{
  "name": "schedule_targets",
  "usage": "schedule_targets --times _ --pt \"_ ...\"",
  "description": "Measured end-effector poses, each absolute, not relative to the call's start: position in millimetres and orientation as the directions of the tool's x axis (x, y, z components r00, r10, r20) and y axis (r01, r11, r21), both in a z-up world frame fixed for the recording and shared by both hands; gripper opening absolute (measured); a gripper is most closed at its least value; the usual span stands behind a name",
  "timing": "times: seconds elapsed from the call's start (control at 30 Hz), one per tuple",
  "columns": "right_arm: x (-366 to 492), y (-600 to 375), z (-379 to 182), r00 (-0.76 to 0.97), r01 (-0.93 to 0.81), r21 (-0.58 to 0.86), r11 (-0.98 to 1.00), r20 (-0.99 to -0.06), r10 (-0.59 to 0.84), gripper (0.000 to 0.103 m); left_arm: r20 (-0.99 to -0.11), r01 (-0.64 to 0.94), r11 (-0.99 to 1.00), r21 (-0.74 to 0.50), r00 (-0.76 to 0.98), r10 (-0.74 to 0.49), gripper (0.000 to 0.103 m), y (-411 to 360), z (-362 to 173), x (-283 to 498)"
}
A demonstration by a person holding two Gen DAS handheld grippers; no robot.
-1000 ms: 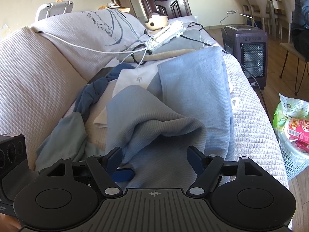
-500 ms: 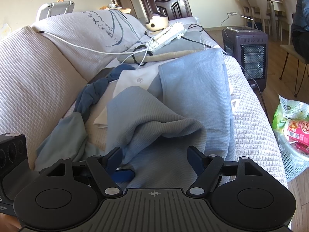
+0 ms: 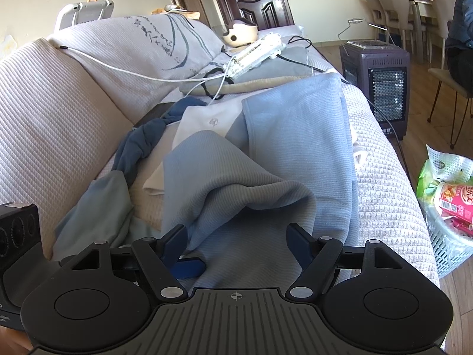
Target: Fold clothes
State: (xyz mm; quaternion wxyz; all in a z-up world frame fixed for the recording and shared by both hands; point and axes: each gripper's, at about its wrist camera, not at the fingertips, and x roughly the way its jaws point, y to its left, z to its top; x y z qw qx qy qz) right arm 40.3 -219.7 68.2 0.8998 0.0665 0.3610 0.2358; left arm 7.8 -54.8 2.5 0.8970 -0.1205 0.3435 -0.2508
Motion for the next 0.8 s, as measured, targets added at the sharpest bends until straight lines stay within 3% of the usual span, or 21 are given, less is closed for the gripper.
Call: schedule_targets --times 0.8 --pt "39.3 -219.0 68.7 0.628 -0.376 0.285 0.882 -0.621 0.469 0.077 -0.557 0.371 0.846 -0.384 0.637 -0.532 0.071 -54.9 2.9 4.5"
